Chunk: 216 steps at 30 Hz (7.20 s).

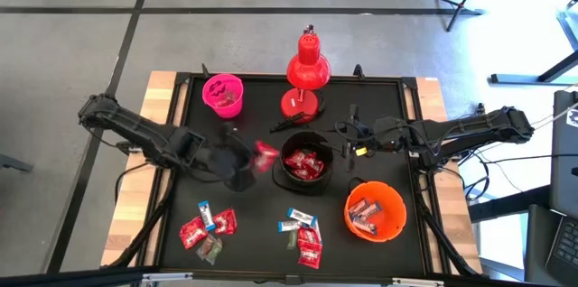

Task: Organize candy in baskets
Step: Put the red candy into the black bucket, then put the white chocolate into the orange bucket

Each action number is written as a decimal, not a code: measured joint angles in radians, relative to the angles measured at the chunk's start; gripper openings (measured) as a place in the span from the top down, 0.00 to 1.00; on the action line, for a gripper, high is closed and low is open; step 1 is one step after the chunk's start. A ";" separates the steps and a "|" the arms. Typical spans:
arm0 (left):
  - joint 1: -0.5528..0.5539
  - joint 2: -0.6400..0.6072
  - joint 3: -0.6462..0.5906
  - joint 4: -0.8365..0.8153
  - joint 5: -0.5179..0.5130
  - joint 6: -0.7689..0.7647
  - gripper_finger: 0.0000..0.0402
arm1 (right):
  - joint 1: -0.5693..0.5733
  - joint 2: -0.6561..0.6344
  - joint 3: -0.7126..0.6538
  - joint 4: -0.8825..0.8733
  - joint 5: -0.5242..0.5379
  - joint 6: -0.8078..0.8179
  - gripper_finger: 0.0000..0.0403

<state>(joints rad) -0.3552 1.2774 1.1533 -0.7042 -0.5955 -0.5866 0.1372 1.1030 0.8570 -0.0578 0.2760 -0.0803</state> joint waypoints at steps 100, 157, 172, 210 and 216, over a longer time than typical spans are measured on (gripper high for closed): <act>-0.249 0.063 -0.492 0.098 0.196 -0.125 0.69 | 0.000 0.131 0.001 0.254 -0.092 0.269 0.58; -0.262 0.255 -0.262 0.126 0.129 0.206 0.99 | 0.001 0.175 0.000 0.303 -0.158 0.247 0.58; -0.197 0.422 -0.306 0.284 0.184 0.233 0.61 | 0.001 0.175 0.000 0.303 -0.158 0.247 0.58; -0.269 0.438 0.231 -0.167 -0.099 0.241 1.00 | 0.001 0.238 0.000 0.375 -0.243 0.105 0.58; -0.282 0.438 0.362 -0.295 -0.161 0.254 1.00 | 0.018 0.349 0.033 0.435 -0.306 0.097 0.58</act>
<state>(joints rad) -0.6376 1.7153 1.5150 -0.9987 -0.7570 -0.3328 0.1551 1.4518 0.8904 0.3774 -0.0299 0.0166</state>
